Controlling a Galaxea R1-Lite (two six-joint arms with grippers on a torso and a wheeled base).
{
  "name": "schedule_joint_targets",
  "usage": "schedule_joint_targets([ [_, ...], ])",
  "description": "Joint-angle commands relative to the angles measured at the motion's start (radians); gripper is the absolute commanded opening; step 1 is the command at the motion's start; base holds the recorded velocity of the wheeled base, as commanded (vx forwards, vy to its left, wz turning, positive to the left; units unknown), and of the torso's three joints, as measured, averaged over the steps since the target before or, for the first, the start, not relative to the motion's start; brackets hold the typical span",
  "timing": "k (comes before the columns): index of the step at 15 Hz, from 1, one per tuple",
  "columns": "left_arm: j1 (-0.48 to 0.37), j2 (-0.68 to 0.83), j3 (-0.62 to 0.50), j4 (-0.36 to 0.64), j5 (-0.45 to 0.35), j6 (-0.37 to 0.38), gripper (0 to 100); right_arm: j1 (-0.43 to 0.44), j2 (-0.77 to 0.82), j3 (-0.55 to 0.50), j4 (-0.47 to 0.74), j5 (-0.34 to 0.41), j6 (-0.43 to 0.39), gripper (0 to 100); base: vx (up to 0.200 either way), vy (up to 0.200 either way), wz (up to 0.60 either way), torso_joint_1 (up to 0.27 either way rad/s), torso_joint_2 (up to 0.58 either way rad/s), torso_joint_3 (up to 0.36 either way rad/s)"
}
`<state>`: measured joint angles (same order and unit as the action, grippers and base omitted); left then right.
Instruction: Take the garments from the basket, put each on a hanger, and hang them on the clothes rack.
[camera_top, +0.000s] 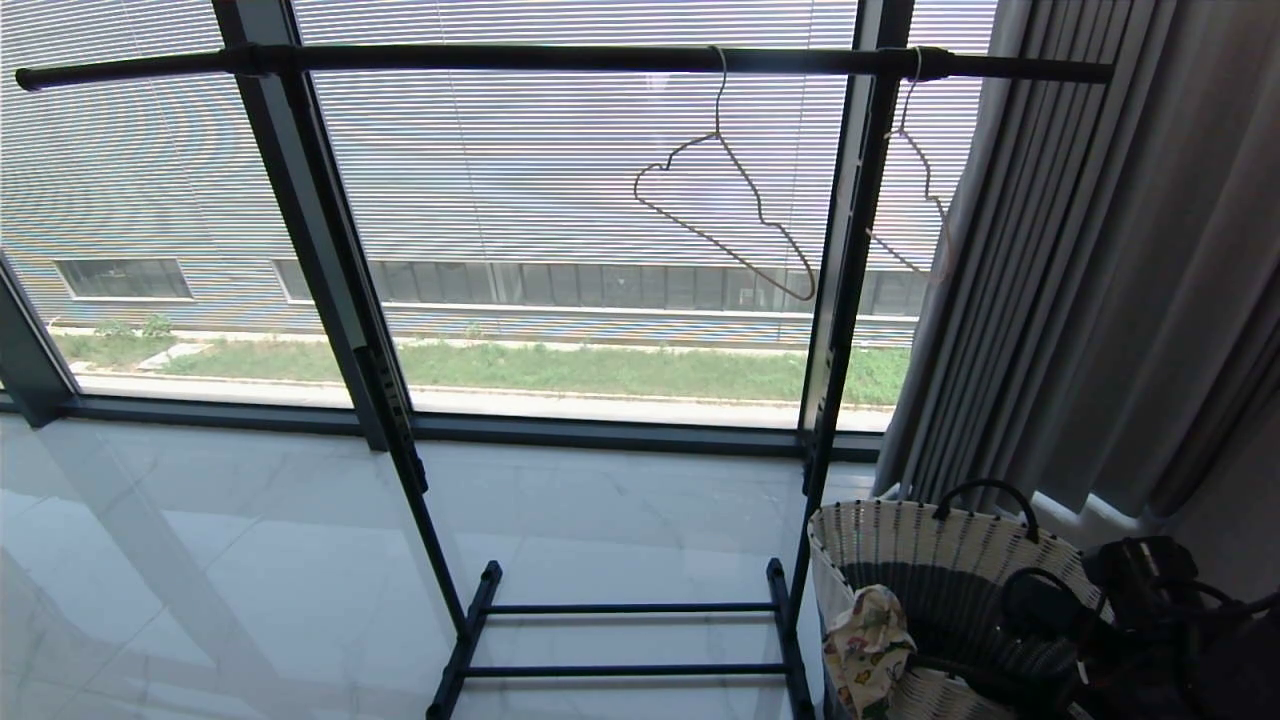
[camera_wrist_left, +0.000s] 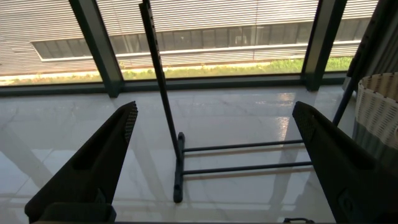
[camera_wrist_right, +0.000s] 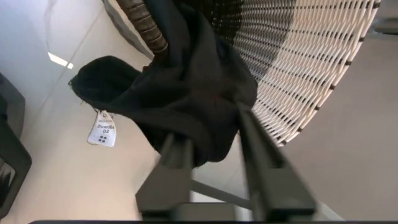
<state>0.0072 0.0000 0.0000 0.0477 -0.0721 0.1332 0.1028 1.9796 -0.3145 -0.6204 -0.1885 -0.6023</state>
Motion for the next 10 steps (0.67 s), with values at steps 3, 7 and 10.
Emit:
schedule_joint_targets([
  [3,0.000,0.000,0.000,0.000,0.000,0.000,100,0.006,-0.156,0.020,0.021,-0.006,-0.014,0,0.000,0.000,0.00,0.000,0.00,0.000],
  [7,0.000,0.000,0.000,0.000,0.000,-0.003,100,0.020,-0.495,-0.110,0.373,0.000,-0.016,0,0.000,0.000,0.00,0.000,0.00,0.000],
  [10,0.000,0.000,0.000,0.000,0.000,-0.001,100,0.041,-0.670,-0.262,0.627,0.003,-0.011,0,0.000,0.000,0.00,0.000,0.00,0.000],
])
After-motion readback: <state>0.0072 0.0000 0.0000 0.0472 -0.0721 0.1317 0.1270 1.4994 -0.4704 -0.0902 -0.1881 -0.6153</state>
